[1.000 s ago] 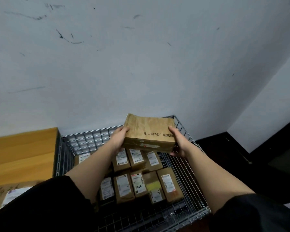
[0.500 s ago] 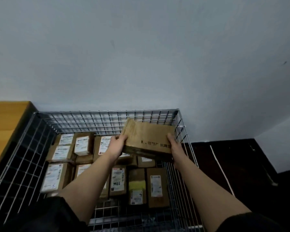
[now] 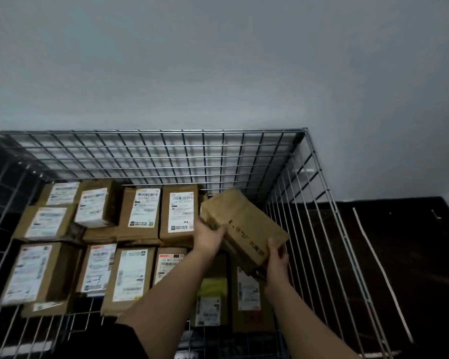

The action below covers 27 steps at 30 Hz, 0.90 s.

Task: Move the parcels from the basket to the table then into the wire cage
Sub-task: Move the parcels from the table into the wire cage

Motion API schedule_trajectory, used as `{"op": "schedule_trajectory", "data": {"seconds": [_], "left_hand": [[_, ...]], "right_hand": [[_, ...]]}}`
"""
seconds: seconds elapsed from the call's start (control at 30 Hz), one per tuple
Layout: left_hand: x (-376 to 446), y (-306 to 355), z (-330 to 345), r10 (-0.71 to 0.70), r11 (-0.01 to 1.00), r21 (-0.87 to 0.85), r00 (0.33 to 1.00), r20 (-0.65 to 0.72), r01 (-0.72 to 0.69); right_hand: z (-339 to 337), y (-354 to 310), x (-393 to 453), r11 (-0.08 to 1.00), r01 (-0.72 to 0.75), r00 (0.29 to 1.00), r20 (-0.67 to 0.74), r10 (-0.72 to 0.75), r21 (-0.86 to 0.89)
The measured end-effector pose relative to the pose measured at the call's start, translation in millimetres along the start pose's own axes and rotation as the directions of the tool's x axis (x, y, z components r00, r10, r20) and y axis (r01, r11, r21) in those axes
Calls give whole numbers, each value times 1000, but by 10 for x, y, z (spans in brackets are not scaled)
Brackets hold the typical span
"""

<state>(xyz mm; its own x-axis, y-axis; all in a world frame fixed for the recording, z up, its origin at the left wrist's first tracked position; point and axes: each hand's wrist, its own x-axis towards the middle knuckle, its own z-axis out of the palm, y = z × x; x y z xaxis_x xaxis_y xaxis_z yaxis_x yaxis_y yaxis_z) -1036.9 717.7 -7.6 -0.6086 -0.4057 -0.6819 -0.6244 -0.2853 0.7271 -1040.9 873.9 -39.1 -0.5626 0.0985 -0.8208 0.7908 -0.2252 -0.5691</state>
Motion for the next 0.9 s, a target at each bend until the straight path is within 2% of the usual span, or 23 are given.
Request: {"op": "schedule_trajectory", "data": {"seconds": [0.1,0.17,0.3,0.37,0.5,0.57,0.67,0.9], "left_hand": [[238,-339,245,-70,997,25,978,197,67],[336,-530,330,-110,994,28,963,246,106],[557,-814,420,-96,995,13,963,250,96],[695,-886,410,-77,997,43,969,233,68],[904,-1023,363,8,973,230,995,98,-30],[977,-1085,341,72,928,364,997,34,-80],[1040,-1149,281,155,787,602,988,17,-134],[1115,-1291,171,229,567,781,961,157,-262]], "right_hand": [[58,211,316,998,27,998,-50,-25,49],[90,296,475,997,54,998,-44,-51,62],[119,423,809,998,44,997,-64,-42,39],[131,485,981,1000,-15,997,-75,16,12],[134,604,1213,997,-71,997,7,71,-17],[154,654,1326,997,-75,996,53,75,-20],[176,707,1434,994,-104,991,83,106,-31],[358,756,1574,969,-106,983,124,136,-224]]}}
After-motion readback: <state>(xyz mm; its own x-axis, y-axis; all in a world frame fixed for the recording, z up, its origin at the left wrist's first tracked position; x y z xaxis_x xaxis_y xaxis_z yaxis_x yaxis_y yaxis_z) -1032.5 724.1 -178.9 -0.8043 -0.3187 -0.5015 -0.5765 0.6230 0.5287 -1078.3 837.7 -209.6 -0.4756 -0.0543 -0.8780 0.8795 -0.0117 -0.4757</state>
